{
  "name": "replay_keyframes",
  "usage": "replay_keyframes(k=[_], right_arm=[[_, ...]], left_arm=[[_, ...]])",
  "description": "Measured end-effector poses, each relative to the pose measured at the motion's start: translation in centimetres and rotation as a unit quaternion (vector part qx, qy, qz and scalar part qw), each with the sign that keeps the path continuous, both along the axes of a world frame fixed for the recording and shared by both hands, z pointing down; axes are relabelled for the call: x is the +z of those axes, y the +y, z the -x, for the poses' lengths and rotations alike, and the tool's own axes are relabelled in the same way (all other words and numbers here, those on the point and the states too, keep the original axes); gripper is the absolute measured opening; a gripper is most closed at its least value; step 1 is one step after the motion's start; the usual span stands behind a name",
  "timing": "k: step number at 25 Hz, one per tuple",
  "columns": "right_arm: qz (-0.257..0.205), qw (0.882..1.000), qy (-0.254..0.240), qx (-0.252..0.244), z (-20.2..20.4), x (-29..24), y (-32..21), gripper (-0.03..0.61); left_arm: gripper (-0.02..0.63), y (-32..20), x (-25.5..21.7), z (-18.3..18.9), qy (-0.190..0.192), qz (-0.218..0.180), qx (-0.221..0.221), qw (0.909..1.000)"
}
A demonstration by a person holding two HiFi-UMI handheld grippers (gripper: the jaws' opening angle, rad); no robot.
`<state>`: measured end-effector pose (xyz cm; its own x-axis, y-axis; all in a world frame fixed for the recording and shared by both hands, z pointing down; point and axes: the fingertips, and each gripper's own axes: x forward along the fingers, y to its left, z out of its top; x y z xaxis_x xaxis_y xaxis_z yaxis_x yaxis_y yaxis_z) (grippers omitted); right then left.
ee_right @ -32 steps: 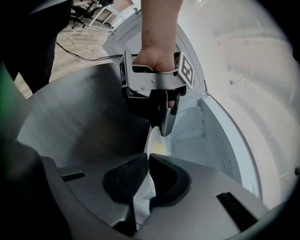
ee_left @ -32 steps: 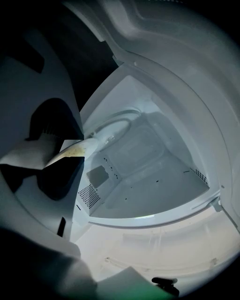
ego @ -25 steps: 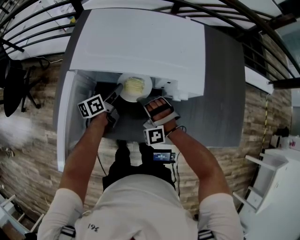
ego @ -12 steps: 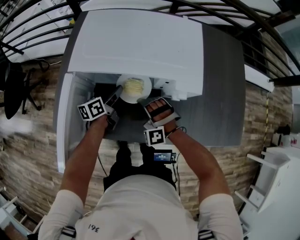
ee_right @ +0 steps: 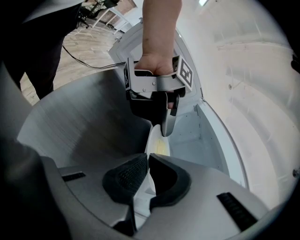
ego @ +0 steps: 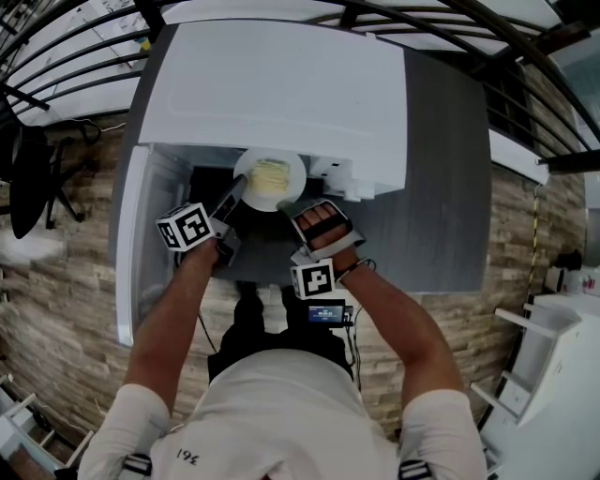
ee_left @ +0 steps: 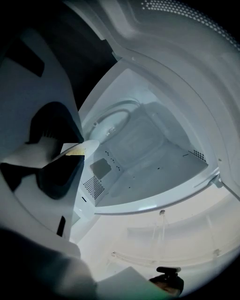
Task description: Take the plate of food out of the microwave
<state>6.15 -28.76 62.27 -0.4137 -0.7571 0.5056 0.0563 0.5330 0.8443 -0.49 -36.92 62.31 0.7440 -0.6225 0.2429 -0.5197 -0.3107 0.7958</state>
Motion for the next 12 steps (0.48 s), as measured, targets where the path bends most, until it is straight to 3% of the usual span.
replay_keyframes(k=[12], right_arm=[[-0.005, 1.0, -0.011, -0.003, 0.1, -3.4, 3.2, 0.015]], left_arm=[[0.081, 3.3, -4.1, 0.1, 0.015, -0.018, -0.016, 0.9996]])
